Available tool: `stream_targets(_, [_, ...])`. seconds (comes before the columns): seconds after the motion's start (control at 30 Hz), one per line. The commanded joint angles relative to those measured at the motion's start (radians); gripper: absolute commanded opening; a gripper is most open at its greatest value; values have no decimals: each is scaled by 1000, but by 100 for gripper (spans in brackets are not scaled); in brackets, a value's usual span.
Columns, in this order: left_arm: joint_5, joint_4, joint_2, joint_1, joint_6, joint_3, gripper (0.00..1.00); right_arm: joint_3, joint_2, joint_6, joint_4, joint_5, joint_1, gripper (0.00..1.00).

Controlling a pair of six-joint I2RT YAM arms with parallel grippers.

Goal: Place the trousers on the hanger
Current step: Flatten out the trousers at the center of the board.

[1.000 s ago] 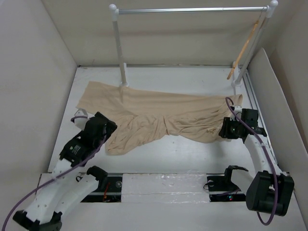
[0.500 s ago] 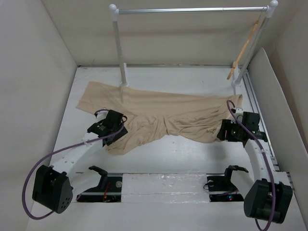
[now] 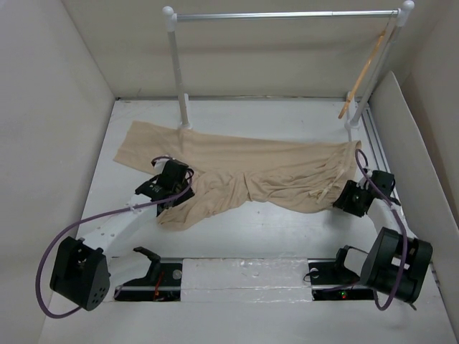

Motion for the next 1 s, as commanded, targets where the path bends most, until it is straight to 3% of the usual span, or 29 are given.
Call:
stream_targets(0.0, [6,33,-15,8,30,-15,30,-29,85,38,190,7,-5,42])
stream_targets(0.03, [9,39,-11,17,33,-19,29,-29,103,42,211,7,-5,29])
stream_targets(0.07, [12,54,-9,17,38,-33,22,-24,128,37,218,10,-18,8])
stream_targets(0.1, [10,60,-8,32,37,-38,15,-14,130,25,189,19,-28,0])
stream_targets(0.17, [7,69,-5,64,40,-27,0,32,99,5,114,82,-38,0])
stream_targets(0.3, [-42,59,-35,74,55,33,0,91,-132,-32,-95,260,-99,0])
stream_targets(0.4, [-51,34,-41,74,78,70,1,88,-153,-9,-86,282,-123,0])
stream_targets(0.47, [-59,10,-37,74,89,73,11,116,-58,5,-78,289,-146,0])
stream_targets(0.53, [-74,-9,-48,74,96,65,14,149,61,9,-71,323,-157,0])
stream_targets(0.63, [-64,-6,-66,74,119,39,36,210,155,8,-40,328,-166,0])
stream_targets(0.73, [-83,-55,-61,74,109,45,37,264,174,14,-29,337,-176,9])
stream_targets(0.83, [-102,-72,-74,74,110,51,37,310,182,9,-35,348,-235,27])
stream_targets(0.87, [-103,-69,-71,74,110,56,38,321,183,0,-41,305,-251,40])
stream_targets(0.93, [-102,-40,-25,74,136,57,41,328,164,-4,-60,228,-251,52])
stream_targets(0.97, [-103,-36,6,74,147,68,40,318,141,-1,-61,166,-230,63])
